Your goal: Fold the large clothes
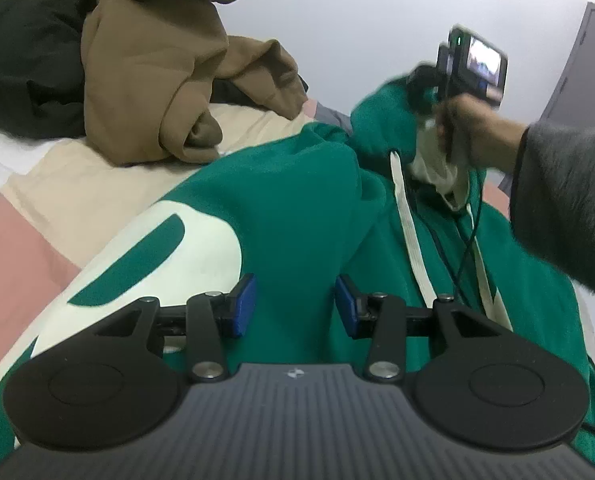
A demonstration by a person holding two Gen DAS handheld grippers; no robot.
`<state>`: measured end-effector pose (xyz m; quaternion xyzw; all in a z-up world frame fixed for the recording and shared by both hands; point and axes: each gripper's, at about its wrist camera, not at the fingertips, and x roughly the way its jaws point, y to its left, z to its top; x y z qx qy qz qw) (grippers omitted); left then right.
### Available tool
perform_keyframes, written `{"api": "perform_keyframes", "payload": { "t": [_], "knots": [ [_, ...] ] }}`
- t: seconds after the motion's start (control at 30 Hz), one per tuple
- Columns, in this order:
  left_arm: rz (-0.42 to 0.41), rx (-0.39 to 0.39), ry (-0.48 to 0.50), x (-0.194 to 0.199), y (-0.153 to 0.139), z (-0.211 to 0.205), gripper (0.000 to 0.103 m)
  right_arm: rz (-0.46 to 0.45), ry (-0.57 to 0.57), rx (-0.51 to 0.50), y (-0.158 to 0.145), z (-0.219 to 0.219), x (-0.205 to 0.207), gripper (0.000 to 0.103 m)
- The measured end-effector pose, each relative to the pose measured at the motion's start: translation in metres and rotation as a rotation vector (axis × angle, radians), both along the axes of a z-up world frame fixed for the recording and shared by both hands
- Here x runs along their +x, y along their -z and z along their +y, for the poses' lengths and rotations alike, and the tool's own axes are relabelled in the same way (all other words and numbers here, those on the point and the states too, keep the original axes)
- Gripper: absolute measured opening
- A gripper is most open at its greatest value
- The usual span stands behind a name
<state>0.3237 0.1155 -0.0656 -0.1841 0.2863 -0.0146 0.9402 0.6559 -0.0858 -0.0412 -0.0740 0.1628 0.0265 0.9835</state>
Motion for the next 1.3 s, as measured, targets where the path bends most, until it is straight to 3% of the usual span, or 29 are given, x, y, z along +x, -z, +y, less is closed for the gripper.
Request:
{"api": "perform_keyframes", "payload": {
  "t": [0.1, 0.17, 0.23, 0.37, 0.53, 0.67, 0.97, 1.07, 1.2, 1.3],
  "knots": [
    [-0.002, 0.015, -0.007, 0.002, 0.006, 0.001, 0.049, 0.030, 0.013, 0.046, 0.015, -0.005, 0.004, 0.035],
    [-0.003, 0.034, -0.004, 0.003, 0.008, -0.002, 0.049, 0.035, 0.010, 0.060, 0.021, -0.009, -0.001, 0.067],
    [-0.002, 0.048, -0.001, 0.004, 0.009, -0.004, 0.049, 0.037, 0.012, 0.076, 0.025, -0.013, -0.014, 0.081],
    [0.022, 0.036, 0.005, 0.006, 0.006, -0.001, 0.049, 0.098, -0.045, 0.066, 0.030, -0.016, -0.052, 0.080],
    [0.048, -0.014, -0.005, -0.001, -0.004, 0.010, 0.049, 0.137, -0.056, 0.136, 0.018, -0.038, -0.115, 0.080],
    [0.045, -0.035, -0.003, -0.020, -0.015, 0.011, 0.049, 0.130, -0.091, 0.160, 0.011, -0.049, -0.180, 0.080],
    [0.000, 0.028, 0.049, -0.087, -0.048, -0.011, 0.049, 0.196, -0.134, 0.146, 0.016, -0.065, -0.321, 0.080],
    [-0.007, 0.048, 0.058, -0.109, -0.055, -0.017, 0.054, 0.221, -0.139, 0.138, 0.019, -0.076, -0.368, 0.080],
    [0.050, 0.146, 0.078, -0.122, -0.053, -0.026, 0.057, 0.319, -0.164, 0.139, 0.031, -0.089, -0.422, 0.080],
    [0.088, 0.123, 0.064, -0.125, -0.049, -0.021, 0.058, 0.379, -0.181, 0.115, 0.040, -0.100, -0.458, 0.080]
  ]
}}
